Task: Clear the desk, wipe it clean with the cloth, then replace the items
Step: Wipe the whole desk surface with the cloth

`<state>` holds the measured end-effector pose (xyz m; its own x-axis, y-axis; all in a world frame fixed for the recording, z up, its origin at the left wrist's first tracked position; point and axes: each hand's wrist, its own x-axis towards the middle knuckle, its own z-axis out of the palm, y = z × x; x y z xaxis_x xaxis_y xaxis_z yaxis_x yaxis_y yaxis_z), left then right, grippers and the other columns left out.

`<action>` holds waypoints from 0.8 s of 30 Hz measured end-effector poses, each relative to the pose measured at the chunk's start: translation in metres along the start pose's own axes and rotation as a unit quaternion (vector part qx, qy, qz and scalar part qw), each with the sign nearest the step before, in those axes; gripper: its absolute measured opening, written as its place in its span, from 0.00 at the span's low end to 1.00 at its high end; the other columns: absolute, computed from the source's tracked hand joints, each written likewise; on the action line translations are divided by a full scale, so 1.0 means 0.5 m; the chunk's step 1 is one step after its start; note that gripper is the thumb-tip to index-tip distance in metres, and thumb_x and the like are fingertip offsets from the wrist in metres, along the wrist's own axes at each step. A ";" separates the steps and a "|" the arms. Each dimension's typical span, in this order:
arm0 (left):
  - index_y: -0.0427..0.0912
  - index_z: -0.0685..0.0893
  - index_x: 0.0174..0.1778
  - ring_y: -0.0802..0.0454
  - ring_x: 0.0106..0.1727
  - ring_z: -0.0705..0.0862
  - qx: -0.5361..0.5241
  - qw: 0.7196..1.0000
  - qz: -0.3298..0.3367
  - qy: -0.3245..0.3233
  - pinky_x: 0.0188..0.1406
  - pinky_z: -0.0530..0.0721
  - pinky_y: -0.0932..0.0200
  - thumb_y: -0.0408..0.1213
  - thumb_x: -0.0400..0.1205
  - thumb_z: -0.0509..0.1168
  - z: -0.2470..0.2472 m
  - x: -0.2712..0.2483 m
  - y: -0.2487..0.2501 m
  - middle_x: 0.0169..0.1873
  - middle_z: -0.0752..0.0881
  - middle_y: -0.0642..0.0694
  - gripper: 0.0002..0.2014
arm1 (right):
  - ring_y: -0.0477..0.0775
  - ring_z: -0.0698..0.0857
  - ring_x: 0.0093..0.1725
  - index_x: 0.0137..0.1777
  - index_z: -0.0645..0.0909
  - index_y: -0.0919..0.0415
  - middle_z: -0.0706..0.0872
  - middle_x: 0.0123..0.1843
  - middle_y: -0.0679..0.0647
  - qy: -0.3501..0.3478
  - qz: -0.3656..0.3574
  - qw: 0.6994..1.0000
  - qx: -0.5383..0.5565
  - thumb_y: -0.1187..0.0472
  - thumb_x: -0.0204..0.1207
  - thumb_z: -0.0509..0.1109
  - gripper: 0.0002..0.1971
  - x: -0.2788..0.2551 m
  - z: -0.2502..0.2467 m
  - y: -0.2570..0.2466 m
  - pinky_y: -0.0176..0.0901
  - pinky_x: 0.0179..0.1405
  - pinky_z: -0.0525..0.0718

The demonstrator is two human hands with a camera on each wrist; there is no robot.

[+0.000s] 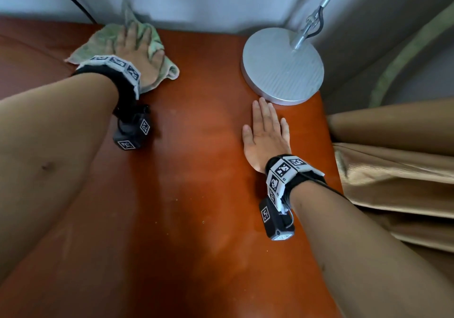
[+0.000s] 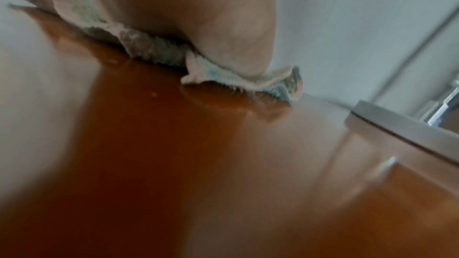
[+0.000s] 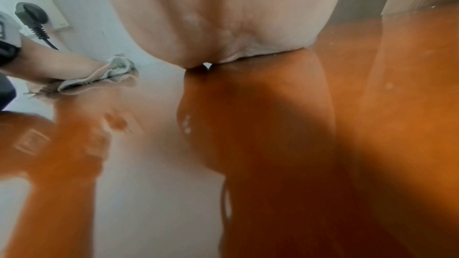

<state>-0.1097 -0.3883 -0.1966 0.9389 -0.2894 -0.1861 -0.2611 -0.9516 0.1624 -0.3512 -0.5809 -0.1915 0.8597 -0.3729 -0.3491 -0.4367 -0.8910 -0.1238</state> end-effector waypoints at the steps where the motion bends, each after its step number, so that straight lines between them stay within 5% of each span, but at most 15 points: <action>1: 0.47 0.48 0.85 0.43 0.84 0.43 -0.002 1.000 -0.009 0.005 0.82 0.42 0.40 0.55 0.86 0.45 0.003 -0.008 -0.004 0.84 0.44 0.45 0.32 | 0.46 0.31 0.84 0.85 0.32 0.53 0.29 0.85 0.46 -0.001 0.001 1.000 0.001 0.48 0.87 0.38 0.30 -0.001 0.001 0.000 0.53 0.83 0.34; 6: 0.51 0.45 0.85 0.41 0.84 0.39 -0.007 0.998 -0.058 -0.021 0.80 0.39 0.36 0.57 0.85 0.43 0.002 -0.049 0.074 0.84 0.40 0.45 0.32 | 0.46 0.31 0.84 0.85 0.32 0.53 0.29 0.85 0.46 0.001 -0.001 1.000 0.006 0.48 0.87 0.37 0.30 -0.001 0.000 0.001 0.53 0.83 0.34; 10: 0.58 0.43 0.83 0.44 0.84 0.36 0.018 0.995 0.080 -0.053 0.80 0.37 0.35 0.60 0.85 0.42 0.021 -0.089 0.173 0.84 0.38 0.49 0.31 | 0.45 0.31 0.83 0.85 0.33 0.53 0.30 0.85 0.46 0.006 -0.003 1.000 0.008 0.48 0.87 0.38 0.30 0.002 -0.001 0.000 0.53 0.83 0.33; 14: 0.60 0.43 0.83 0.47 0.84 0.36 0.027 0.988 0.131 -0.073 0.80 0.36 0.37 0.63 0.83 0.42 0.046 -0.136 0.223 0.84 0.37 0.51 0.32 | 0.46 0.32 0.84 0.86 0.34 0.53 0.32 0.86 0.46 0.009 -0.008 1.000 0.014 0.48 0.87 0.39 0.30 0.001 0.004 0.004 0.53 0.83 0.34; 18: 0.61 0.45 0.83 0.50 0.84 0.38 0.010 0.991 0.115 -0.066 0.81 0.37 0.41 0.67 0.81 0.44 0.032 -0.149 0.149 0.84 0.40 0.54 0.35 | 0.46 0.32 0.84 0.85 0.34 0.54 0.31 0.86 0.46 0.004 -0.012 1.000 0.010 0.48 0.87 0.39 0.30 0.004 0.002 0.006 0.53 0.83 0.34; 24: 0.62 0.46 0.83 0.49 0.84 0.39 -0.007 0.999 -0.022 -0.047 0.82 0.39 0.40 0.70 0.79 0.44 0.007 -0.184 -0.011 0.84 0.41 0.52 0.36 | 0.47 0.31 0.84 0.85 0.32 0.55 0.29 0.85 0.47 -0.001 -0.014 1.000 -0.007 0.48 0.86 0.37 0.30 0.009 0.006 0.008 0.55 0.83 0.34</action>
<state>-0.1956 -0.3565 -0.1839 0.9239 -0.2572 -0.2834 -0.2168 -0.9619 0.1664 -0.3500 -0.5852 -0.1963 0.8709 -0.3466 -0.3483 -0.4081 -0.9050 -0.1200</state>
